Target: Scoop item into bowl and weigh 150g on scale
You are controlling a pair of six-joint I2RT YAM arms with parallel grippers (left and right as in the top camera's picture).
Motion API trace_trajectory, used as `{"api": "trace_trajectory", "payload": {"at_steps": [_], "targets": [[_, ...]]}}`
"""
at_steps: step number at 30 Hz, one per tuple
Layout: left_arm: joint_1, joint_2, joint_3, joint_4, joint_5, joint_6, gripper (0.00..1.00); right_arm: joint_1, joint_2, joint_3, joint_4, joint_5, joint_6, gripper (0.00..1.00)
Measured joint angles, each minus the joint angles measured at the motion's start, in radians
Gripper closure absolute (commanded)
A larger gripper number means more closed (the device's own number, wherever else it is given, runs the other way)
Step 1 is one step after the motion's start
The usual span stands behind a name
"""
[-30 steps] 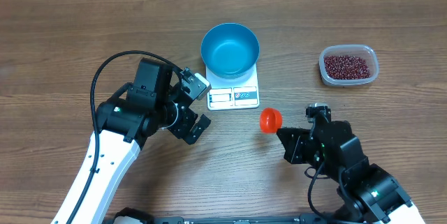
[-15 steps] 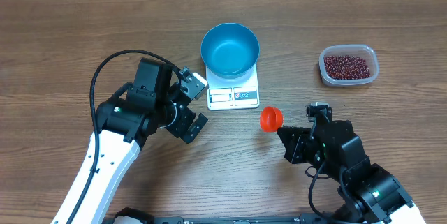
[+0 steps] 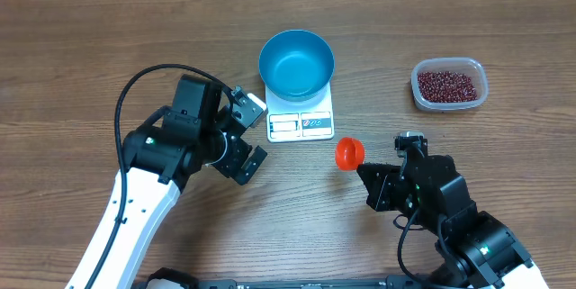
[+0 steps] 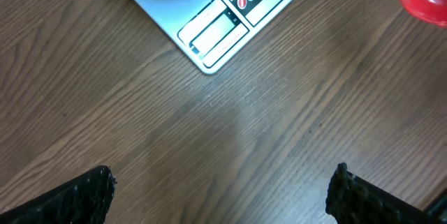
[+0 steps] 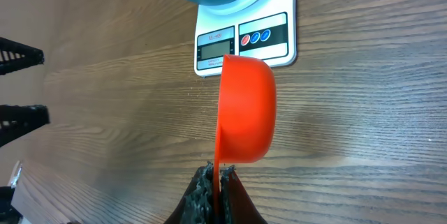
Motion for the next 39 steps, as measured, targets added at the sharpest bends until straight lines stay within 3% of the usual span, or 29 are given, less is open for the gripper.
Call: {"api": "trace_trajectory", "payload": {"at_steps": [8, 39], "targets": [[0.000, 0.000, 0.116, -0.074, 0.000, -0.001, 0.01, 0.000, 0.000, 0.000, -0.001, 0.000, 0.000, 0.96], [0.000, 0.000, 0.119, -0.082, 0.000, -0.001, 0.00, 0.000, 0.000, 0.000, -0.002, 0.000, 0.000, 0.96]]}}
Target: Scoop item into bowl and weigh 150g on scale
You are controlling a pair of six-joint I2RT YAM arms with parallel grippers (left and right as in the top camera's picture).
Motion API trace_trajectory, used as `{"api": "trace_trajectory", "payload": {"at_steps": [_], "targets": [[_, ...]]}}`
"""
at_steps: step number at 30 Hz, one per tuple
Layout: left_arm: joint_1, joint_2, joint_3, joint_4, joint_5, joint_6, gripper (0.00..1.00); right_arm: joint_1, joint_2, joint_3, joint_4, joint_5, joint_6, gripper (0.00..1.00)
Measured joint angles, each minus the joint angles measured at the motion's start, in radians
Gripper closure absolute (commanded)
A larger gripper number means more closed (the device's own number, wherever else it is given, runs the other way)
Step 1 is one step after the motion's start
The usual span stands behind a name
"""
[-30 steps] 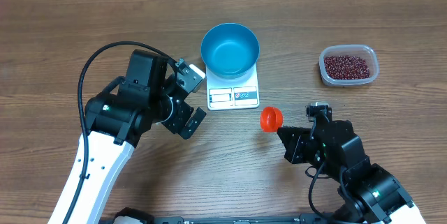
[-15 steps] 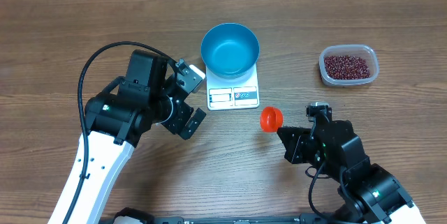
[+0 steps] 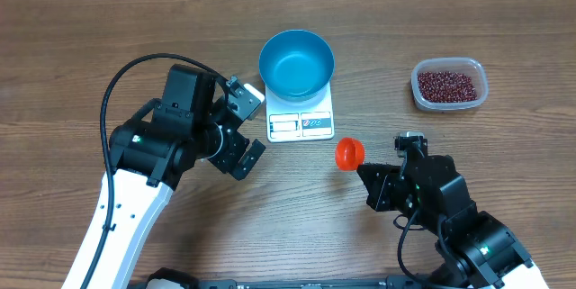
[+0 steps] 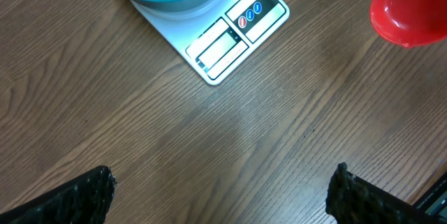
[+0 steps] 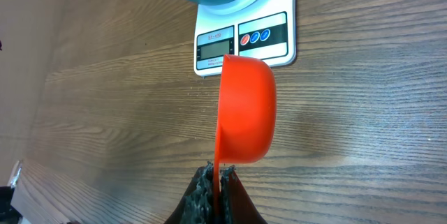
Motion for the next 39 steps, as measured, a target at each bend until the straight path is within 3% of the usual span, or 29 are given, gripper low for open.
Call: {"api": "trace_trajectory", "payload": {"at_steps": [32, 39], "targets": [[0.000, 0.000, 0.000, 0.003, 0.080, 0.042, 0.00, -0.003, 0.021, 0.000, -0.029, 0.000, 0.000, 0.96], [0.092, -0.003, 0.000, -0.012, 0.121, 0.055, 0.00, -0.003, 0.021, 0.000, -0.029, 0.000, 0.000, 0.96]]}}
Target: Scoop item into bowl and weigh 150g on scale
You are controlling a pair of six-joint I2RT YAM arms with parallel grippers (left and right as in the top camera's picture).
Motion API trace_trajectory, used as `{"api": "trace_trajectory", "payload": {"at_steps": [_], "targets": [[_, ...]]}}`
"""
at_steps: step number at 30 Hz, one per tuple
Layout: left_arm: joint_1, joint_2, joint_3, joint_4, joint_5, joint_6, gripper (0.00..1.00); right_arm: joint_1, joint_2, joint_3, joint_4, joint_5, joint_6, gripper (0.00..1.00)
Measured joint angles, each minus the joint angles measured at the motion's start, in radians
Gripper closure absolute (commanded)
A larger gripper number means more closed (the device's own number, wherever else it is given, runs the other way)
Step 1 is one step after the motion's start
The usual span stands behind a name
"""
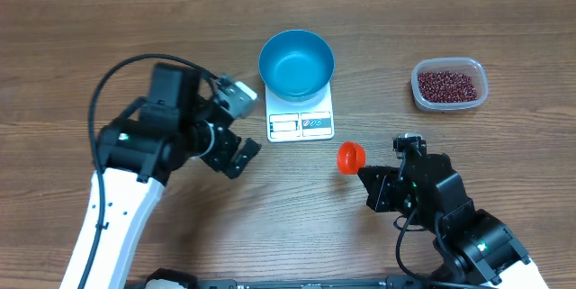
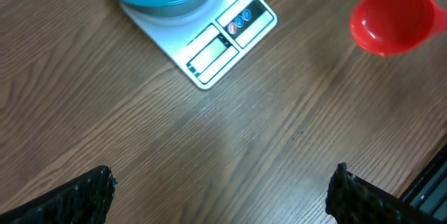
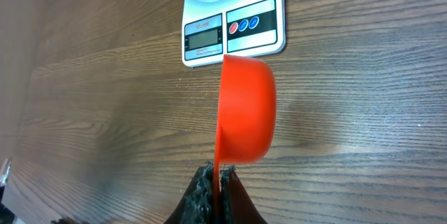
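Note:
An empty blue bowl (image 1: 296,62) stands on the white scale (image 1: 301,125) at the table's middle back. A red scoop (image 1: 349,156) is held just right of the scale's front, with my right gripper (image 3: 216,172) shut on its handle; the cup (image 3: 244,107) is empty and tipped on its side. A clear tub of red beans (image 1: 448,85) sits at the back right. My left gripper (image 1: 236,130) hangs open left of the scale, nothing between its fingers (image 2: 84,192).
The scale's display and buttons (image 3: 227,29) face the front. The wooden table (image 1: 81,46) runs wide on both sides, with its far edge along the top of the overhead view. A black cable (image 1: 117,77) arcs over the left arm.
My left arm has drawn back to the left and risen, so more of the table and the scoop shows in its view. The right gripper shifted slightly backward with the scoop.
My left gripper stood open close to the scale's left front, and at each later moment it was farther left and higher. The right gripper stayed shut on the red scoop near the scale's front right throughout. The bowl has stayed empty.

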Motion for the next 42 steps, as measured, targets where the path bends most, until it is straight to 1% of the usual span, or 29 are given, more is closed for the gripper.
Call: {"api": "trace_trajectory", "payload": {"at_steps": [3, 5, 13, 15, 19, 25, 42], "targets": [[0.060, -0.024, 0.000, -0.012, 0.062, 0.035, 0.00, 0.000, 0.000, 0.000, 0.001, 0.000, 0.000, 0.96], [0.076, -0.046, 0.000, -0.021, 0.088, 0.046, 0.00, 0.000, 0.000, 0.000, 0.000, 0.000, 0.000, 0.96], [0.062, -0.085, -0.016, -0.024, 0.138, 0.091, 0.00, 0.000, 0.000, 0.000, 0.006, 0.000, 0.000, 0.96], [0.056, -0.085, -0.036, -0.023, 0.128, 0.095, 0.00, 0.000, 0.000, 0.000, 0.007, 0.000, 0.000, 0.96], [0.056, -0.085, -0.069, -0.012, 0.058, 0.084, 0.00, 0.000, 0.000, 0.000, 0.007, 0.000, 0.000, 0.96], [0.056, -0.085, -0.071, 0.025, 0.003, 0.048, 0.00, 0.000, 0.000, 0.000, 0.007, 0.001, 0.000, 0.96], [0.029, -0.085, -0.071, 0.037, -0.017, 0.033, 0.00, 0.000, 0.000, 0.000, 0.007, 0.009, 0.000, 0.96]]}}
